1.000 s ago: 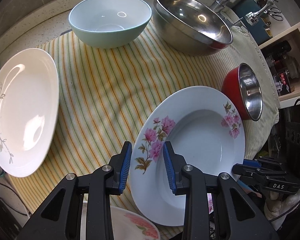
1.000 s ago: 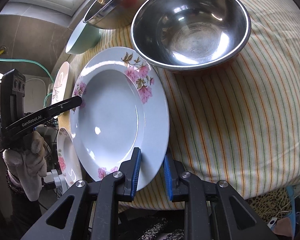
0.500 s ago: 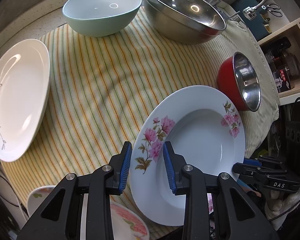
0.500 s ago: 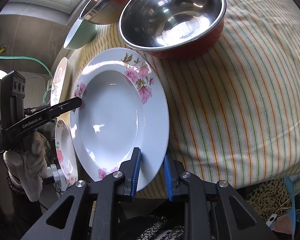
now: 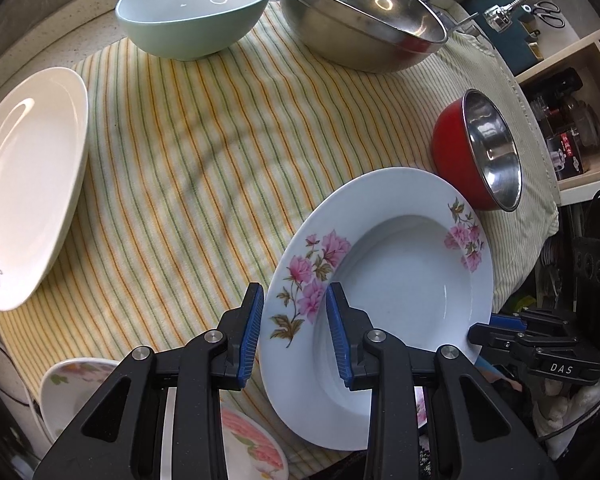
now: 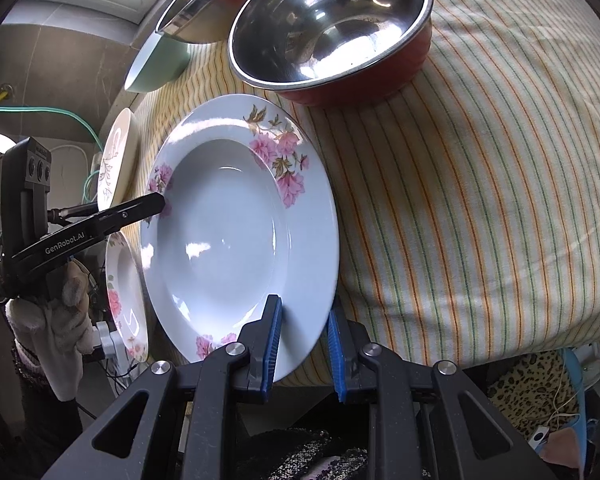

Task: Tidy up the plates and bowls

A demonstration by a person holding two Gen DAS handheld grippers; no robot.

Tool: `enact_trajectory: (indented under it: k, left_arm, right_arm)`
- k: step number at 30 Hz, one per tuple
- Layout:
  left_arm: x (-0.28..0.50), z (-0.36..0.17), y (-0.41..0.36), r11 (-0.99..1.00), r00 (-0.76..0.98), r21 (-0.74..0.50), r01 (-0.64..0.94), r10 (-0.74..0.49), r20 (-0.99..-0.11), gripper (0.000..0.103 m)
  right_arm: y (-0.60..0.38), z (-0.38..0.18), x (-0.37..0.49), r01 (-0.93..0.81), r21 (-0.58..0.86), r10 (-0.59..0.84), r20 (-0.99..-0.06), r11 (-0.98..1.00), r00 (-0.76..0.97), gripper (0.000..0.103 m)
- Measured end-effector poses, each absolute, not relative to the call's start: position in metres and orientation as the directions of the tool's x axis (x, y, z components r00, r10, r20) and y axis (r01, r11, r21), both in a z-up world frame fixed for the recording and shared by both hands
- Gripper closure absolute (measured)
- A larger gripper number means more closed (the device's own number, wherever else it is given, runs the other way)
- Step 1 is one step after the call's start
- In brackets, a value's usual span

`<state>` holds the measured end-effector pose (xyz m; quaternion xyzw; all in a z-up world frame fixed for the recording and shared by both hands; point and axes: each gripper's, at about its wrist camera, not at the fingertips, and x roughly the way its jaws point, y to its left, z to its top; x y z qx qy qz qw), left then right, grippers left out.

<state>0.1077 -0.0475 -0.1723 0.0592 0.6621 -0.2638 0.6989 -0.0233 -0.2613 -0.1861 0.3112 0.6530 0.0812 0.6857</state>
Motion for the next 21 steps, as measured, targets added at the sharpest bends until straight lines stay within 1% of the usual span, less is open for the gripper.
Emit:
enact_trajectory:
  k: [21]
  left_arm:
    - [0.1034,-0.1718,-0.0433,0.858,-0.017,-0.274,0.435,-0.297,-0.955,0.073]
  right_arm:
    - [-0.2573,-0.1860,-0.0257,0.283,0.519,0.508,-0.853,0.806,0.120,0.082]
